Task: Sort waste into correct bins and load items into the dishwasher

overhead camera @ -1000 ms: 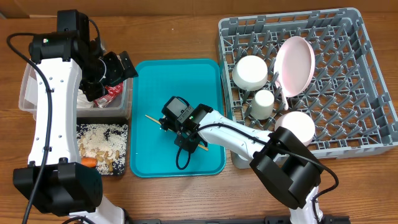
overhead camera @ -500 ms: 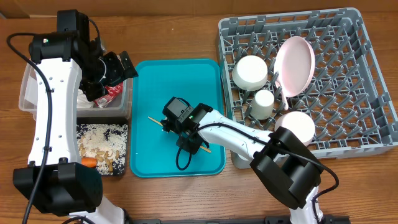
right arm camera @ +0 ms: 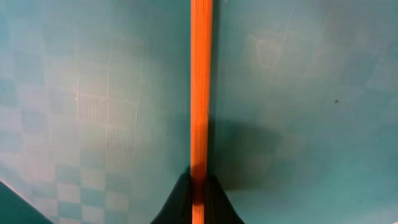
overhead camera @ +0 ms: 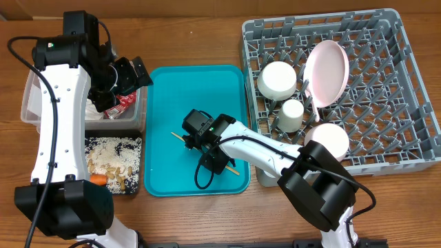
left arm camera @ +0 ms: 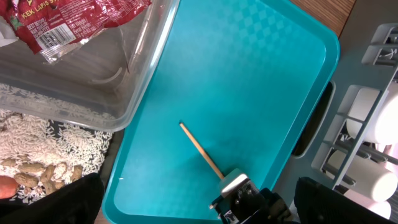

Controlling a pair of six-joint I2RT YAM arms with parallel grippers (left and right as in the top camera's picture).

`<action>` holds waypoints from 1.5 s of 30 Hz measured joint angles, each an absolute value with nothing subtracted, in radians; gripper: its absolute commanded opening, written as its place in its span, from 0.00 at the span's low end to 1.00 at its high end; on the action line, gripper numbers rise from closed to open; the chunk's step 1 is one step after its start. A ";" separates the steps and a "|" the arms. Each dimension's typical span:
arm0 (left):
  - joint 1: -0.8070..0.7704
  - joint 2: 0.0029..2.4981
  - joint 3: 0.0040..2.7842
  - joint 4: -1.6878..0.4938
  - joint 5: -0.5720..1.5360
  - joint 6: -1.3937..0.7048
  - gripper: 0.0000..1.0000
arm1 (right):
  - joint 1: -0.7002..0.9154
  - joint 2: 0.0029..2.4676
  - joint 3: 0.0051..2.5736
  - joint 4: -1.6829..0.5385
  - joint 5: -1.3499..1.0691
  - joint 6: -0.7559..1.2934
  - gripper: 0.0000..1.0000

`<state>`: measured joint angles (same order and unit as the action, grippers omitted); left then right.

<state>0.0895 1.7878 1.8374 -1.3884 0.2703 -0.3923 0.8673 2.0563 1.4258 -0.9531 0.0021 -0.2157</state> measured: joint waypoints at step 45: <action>0.089 1.788 1.837 -1.388 0.270 -0.392 1.00 | 0.727 1.828 1.446 -1.051 -0.045 -0.064 0.04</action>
<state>0.0895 1.7878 1.8374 -1.3884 0.2703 -0.3923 0.7265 1.8282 1.4464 -1.0512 -0.0452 -0.0643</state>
